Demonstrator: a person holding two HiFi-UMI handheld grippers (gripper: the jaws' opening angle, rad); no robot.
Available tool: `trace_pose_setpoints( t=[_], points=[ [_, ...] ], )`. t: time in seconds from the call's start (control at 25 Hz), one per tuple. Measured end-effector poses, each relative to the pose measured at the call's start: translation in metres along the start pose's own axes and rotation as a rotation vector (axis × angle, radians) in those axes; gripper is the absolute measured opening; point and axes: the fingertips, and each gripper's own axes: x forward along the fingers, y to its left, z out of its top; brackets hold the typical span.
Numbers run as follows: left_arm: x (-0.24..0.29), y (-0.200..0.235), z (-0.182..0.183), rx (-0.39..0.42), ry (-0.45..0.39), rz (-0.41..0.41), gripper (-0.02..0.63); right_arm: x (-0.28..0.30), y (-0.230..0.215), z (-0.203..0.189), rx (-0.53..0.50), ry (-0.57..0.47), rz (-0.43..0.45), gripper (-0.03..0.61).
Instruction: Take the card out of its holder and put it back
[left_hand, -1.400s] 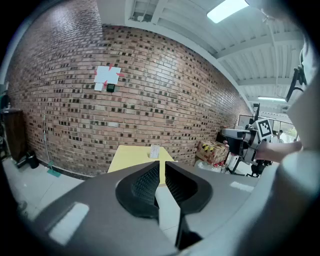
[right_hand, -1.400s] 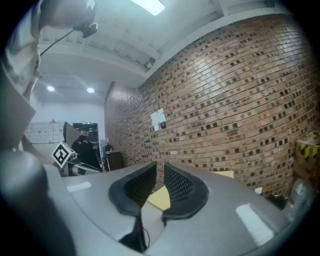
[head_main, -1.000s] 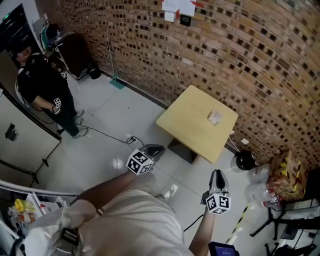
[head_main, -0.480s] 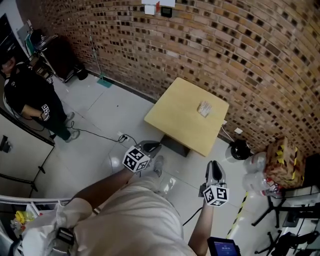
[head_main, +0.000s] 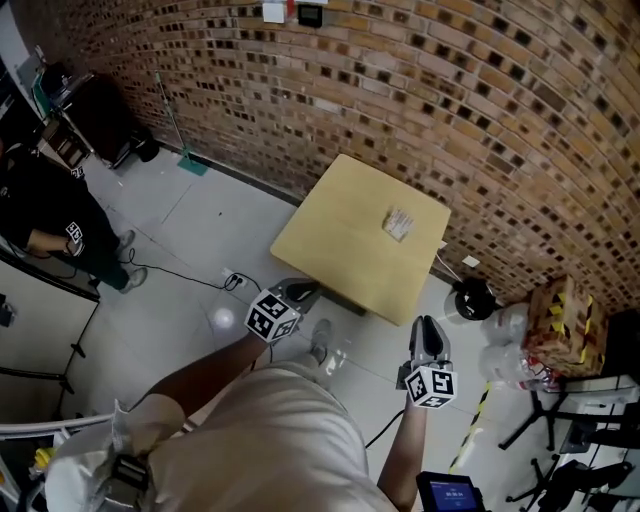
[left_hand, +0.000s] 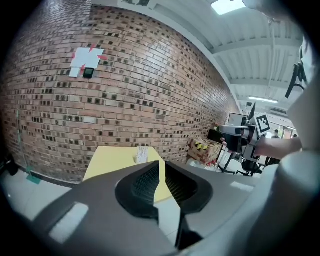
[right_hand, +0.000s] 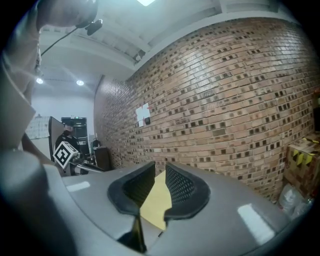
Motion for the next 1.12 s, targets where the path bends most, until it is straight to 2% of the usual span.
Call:
trace_pose_setpoints(
  t=[0.72, 1.12],
  points=[
    [0.138, 0.092, 0.057, -0.012, 0.054, -0.072, 0.067, 0.141, -0.078, 0.021, 0.003, 0.084, -0.046, 0.061],
    [0.2, 0.121, 0.067, -0.022, 0.07, -0.121, 0.069, 0.196, -0.108, 0.021, -0.013, 0.13, -0.066, 0.061]
  ],
)
